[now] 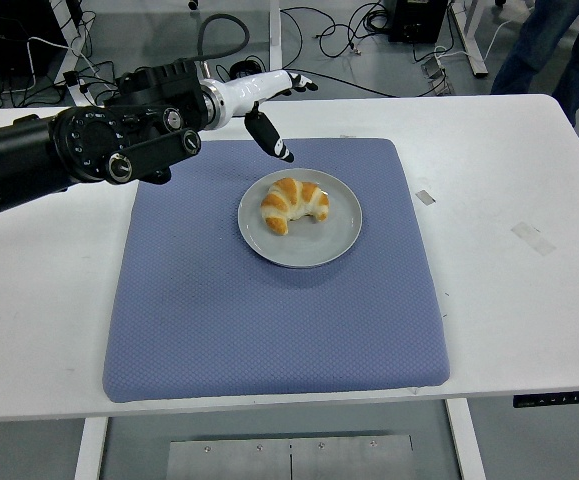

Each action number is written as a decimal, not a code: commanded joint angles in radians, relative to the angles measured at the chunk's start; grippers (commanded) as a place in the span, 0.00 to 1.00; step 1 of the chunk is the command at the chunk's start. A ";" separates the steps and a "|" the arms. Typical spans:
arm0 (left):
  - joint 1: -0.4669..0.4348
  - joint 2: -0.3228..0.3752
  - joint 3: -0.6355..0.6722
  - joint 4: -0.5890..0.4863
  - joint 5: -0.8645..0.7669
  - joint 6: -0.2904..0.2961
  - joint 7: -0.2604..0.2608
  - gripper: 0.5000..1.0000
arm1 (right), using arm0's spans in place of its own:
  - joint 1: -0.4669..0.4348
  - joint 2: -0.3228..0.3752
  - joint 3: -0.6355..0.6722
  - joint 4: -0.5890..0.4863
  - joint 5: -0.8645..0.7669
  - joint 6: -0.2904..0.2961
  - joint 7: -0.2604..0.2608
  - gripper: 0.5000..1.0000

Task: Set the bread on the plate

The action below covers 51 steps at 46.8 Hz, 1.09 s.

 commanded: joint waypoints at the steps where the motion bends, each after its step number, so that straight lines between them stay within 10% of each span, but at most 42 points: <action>1: 0.002 0.001 -0.027 0.050 -0.001 -0.015 -0.002 0.95 | 0.000 0.000 0.000 0.000 0.000 0.000 0.000 1.00; 30: 0.062 0.016 -0.218 0.306 -0.317 -0.020 0.000 0.95 | 0.000 0.000 0.000 0.000 0.000 0.000 0.000 1.00; 51: 0.163 0.047 -0.583 0.369 -0.426 0.034 -0.003 0.96 | 0.000 0.000 -0.002 0.000 0.000 0.000 0.000 1.00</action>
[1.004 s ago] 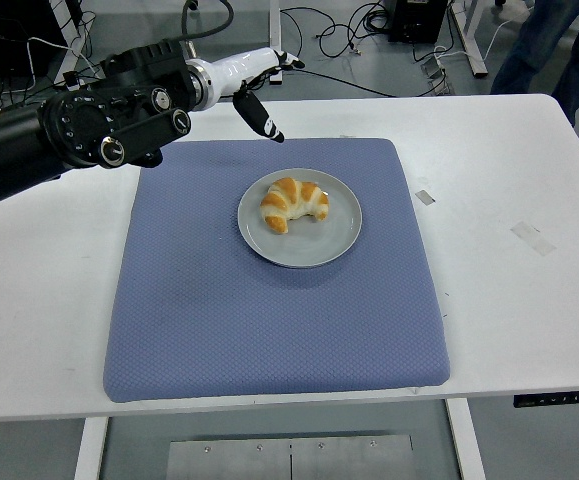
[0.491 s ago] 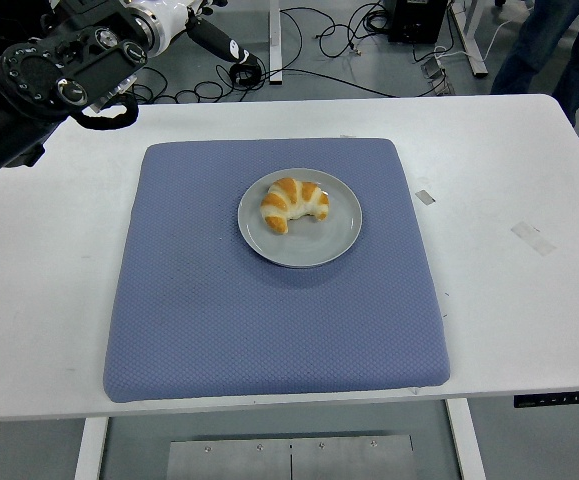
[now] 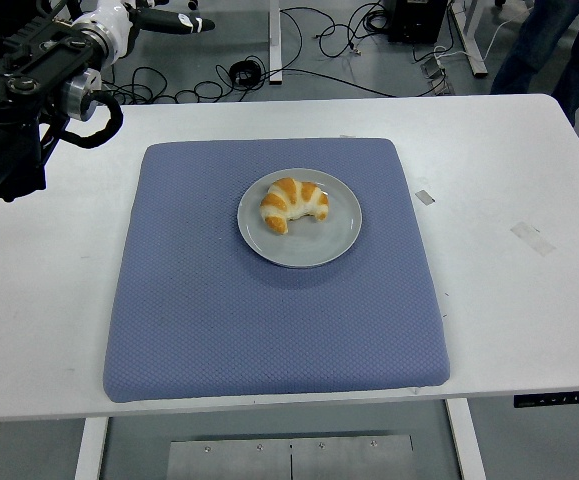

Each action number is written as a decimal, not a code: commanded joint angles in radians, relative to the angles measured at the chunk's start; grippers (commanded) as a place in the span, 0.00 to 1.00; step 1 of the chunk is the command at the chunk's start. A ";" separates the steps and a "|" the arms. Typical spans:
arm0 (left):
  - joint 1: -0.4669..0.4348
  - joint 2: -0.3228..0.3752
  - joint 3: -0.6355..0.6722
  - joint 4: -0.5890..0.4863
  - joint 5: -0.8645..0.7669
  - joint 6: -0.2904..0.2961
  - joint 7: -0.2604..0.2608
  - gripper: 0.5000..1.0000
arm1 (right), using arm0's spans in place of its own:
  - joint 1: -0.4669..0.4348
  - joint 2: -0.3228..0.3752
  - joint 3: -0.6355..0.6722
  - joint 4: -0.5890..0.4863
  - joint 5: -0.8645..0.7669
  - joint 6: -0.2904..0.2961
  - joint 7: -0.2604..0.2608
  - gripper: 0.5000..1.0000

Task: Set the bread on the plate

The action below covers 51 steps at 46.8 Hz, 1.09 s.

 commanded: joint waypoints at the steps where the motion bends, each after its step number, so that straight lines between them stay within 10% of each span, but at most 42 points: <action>1: 0.026 0.019 -0.056 -0.001 -0.036 0.006 0.000 0.96 | 0.000 0.000 0.000 0.000 0.000 0.000 0.000 1.00; 51: 0.123 0.075 -0.262 -0.001 -0.202 -0.008 0.006 0.97 | 0.000 0.000 -0.002 0.000 0.000 0.000 0.000 1.00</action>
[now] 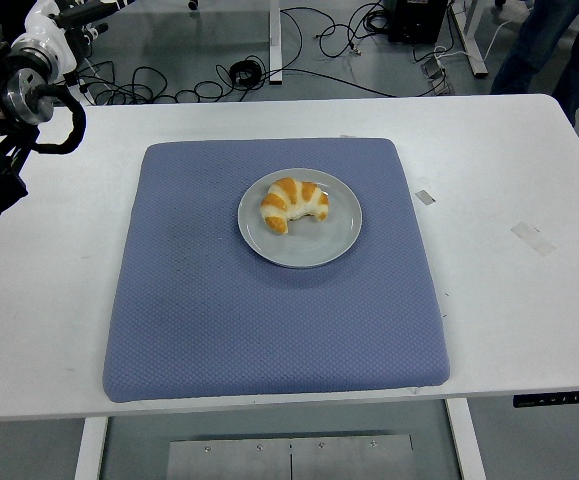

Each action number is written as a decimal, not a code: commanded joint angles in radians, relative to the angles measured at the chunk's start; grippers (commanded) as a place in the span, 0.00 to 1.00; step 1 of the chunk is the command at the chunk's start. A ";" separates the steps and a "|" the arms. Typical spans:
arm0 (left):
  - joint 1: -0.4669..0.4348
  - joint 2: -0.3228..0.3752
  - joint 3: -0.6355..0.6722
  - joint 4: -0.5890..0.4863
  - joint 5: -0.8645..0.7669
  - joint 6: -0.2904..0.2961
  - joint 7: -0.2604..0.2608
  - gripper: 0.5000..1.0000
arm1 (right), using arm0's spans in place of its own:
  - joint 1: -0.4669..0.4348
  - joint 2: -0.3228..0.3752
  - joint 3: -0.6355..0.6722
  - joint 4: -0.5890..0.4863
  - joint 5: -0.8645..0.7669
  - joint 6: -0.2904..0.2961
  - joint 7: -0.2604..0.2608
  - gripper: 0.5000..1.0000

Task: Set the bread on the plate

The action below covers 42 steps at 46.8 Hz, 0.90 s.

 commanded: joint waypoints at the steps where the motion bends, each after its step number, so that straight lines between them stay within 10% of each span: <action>1: 0.008 -0.002 -0.003 0.000 -0.002 -0.019 -0.002 0.97 | 0.000 0.000 -0.001 0.000 0.000 0.000 0.000 1.00; 42: 0.062 -0.110 -0.110 0.000 -0.082 -0.141 -0.087 0.97 | -0.002 0.000 0.002 0.006 0.000 0.000 0.000 1.00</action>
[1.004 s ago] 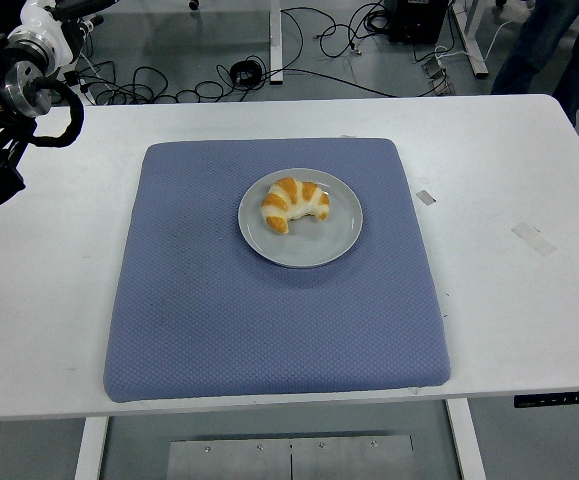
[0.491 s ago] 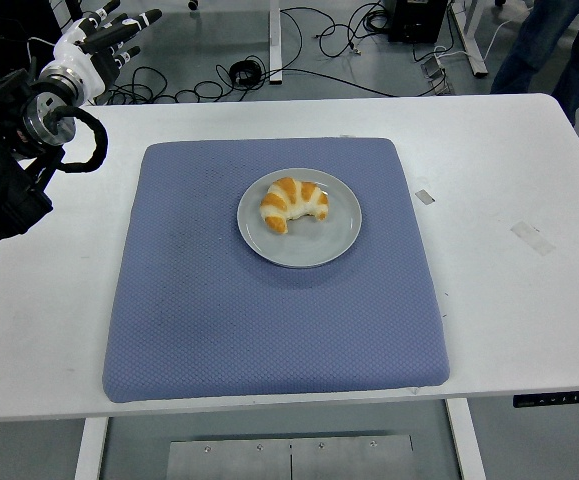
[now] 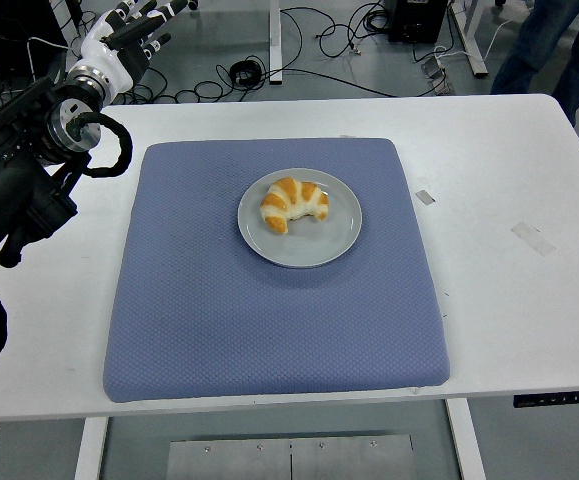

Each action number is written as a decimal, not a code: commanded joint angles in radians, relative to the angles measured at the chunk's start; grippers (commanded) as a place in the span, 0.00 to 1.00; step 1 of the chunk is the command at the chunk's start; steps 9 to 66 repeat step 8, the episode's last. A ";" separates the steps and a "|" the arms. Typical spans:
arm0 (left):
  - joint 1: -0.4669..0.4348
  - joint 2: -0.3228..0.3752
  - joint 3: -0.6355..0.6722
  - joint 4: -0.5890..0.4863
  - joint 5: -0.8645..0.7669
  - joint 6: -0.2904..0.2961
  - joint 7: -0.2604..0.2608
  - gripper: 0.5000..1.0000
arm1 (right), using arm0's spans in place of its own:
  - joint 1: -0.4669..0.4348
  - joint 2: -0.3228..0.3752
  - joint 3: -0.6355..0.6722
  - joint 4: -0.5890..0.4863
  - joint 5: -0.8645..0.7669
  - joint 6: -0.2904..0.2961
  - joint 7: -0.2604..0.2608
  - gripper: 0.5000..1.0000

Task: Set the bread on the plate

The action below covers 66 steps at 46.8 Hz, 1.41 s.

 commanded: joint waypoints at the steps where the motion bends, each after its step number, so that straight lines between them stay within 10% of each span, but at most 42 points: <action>1: 0.004 -0.003 -0.001 0.000 0.001 -0.011 0.000 0.97 | 0.001 0.000 0.003 0.005 0.000 0.000 0.000 1.00; 66: 0.017 -0.003 -0.001 0.000 0.001 -0.031 0.000 0.97 | 0.001 0.000 0.001 0.006 0.000 0.000 0.000 1.00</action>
